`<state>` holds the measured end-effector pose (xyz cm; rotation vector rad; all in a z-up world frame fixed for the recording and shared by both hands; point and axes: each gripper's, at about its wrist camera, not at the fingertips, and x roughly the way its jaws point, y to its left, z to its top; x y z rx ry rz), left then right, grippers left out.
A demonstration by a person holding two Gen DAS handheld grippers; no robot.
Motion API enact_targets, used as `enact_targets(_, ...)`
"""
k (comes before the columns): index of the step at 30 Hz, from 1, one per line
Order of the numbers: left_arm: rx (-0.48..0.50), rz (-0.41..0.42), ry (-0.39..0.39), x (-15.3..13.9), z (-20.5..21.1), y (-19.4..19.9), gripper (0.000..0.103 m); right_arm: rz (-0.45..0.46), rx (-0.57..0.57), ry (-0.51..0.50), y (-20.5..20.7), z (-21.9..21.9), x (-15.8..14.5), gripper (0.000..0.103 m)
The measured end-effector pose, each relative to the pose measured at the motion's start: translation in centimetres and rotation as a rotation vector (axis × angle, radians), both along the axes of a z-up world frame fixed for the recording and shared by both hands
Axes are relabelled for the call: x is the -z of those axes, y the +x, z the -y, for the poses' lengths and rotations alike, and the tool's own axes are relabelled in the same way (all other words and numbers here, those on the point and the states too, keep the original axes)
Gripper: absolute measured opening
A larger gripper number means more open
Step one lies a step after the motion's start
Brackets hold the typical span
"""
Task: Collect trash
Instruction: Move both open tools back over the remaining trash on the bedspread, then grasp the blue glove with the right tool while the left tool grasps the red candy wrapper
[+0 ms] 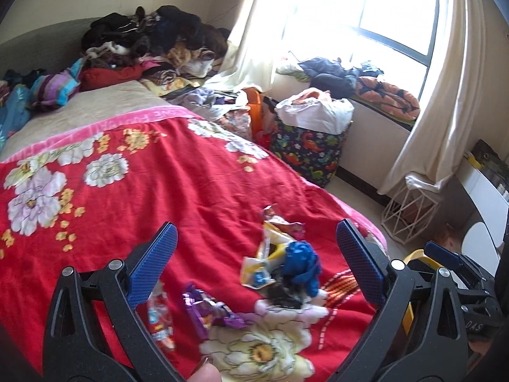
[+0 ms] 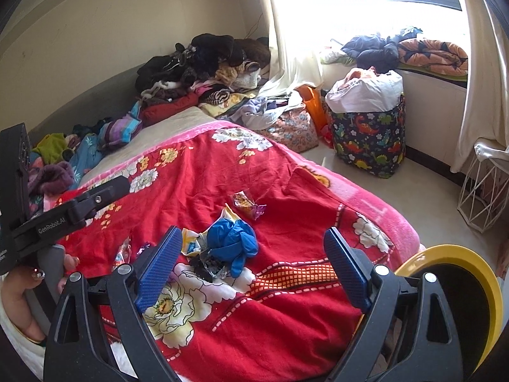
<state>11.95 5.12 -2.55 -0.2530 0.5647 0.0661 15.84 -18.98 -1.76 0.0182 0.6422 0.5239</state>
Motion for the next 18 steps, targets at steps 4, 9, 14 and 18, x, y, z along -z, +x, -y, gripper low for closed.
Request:
enact_targets(4,-0.039,-0.023,-0.002,0.7,-2.0,-0.3,0.092,-0.022,-0.022,-0.018,1.0,-1.3,0.9,0.088)
enact_targets(9,-0.066,-0.049,0.001,1.6,-3.7,-1.0,0.092,-0.052,-0.047,-0.025,2.4,-3.0,1.9,0.088)
enact_targets(14,-0.100,-0.094,-0.019,3.2,-5.4,-1.7,0.092,-0.084,-0.073,-0.045,3.8,-4.8,3.3,0.088)
enact_targets(18,-0.115,-0.114,-0.018,4.1,-6.2,-2.1,0.092,-0.116,-0.082,-0.055,4.8,-5.9,4.5,0.088)
